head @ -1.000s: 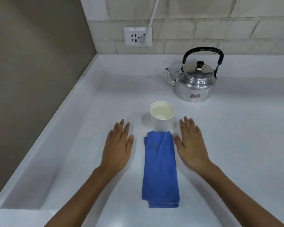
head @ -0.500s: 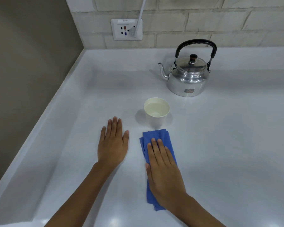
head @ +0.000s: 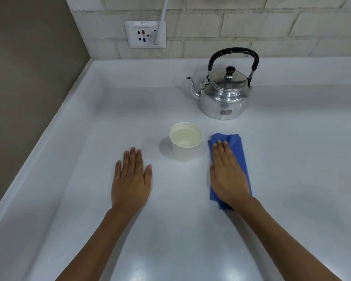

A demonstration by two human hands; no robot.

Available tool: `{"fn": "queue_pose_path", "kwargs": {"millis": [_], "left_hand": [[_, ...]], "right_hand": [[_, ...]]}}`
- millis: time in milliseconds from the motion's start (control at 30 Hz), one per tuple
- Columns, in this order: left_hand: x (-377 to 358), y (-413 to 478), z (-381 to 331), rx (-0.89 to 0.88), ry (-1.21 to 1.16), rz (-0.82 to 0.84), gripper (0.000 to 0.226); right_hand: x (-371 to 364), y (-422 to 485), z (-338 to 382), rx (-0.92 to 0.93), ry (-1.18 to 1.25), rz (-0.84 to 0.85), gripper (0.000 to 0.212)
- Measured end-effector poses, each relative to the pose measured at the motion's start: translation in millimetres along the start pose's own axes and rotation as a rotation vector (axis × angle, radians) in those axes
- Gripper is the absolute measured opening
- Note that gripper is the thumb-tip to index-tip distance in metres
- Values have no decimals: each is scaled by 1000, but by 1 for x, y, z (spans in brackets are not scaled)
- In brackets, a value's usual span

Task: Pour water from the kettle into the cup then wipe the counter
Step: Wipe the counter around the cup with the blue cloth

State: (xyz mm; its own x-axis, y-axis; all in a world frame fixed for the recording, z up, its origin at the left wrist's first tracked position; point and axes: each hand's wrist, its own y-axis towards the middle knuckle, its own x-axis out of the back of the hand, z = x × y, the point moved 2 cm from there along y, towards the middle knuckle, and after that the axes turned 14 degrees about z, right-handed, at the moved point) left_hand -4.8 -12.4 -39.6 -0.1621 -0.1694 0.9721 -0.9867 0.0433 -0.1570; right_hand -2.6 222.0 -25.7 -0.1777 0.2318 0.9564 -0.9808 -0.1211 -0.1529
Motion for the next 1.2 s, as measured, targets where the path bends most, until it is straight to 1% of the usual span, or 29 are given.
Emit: {"fn": "queue_pose_path", "kwargs": {"millis": [100,167,267,367,433,500,600,700,800,900,1000,1100,1200], "left_hand": [[1,-2,1,-17,21,-16,66],[2,-2,1,-25,21,-16,73],[4,-3,0,-14,-9,-20,75],[4,-3,-2,0,-13,-22,76],[3,-3,-3,12,-12,-15,77],[3,-3,-4,19,-7,-17,76],[3,-2,-6,19,14,-22,75],[3,-2,-5,15,23,-26,73],[4,-2,-4,19,17,-27,72],[3,-2,-5,22,17,-24,73],[3,-1,-6,25,15,-14,73],[2,0,-5,36,22,2,65],[1,0,-3,39,16,7,56]], "right_hand": [[-1,-31,-3,102,-33,-30,50],[1,-46,-23,118,-29,-15,54],[12,-38,-66,46,-45,12,58],[25,-1,-104,-84,-16,13,54],[30,27,-112,-143,3,15,54],[30,49,-104,-150,-1,7,54],[27,57,-78,-74,-34,10,54],[16,37,-57,103,-83,5,53],[10,18,-59,243,-62,61,49],[17,34,-66,227,-33,91,47],[21,64,-47,204,-82,90,48],[21,76,-24,269,-147,126,49],[17,58,-17,377,-198,114,49]]}}
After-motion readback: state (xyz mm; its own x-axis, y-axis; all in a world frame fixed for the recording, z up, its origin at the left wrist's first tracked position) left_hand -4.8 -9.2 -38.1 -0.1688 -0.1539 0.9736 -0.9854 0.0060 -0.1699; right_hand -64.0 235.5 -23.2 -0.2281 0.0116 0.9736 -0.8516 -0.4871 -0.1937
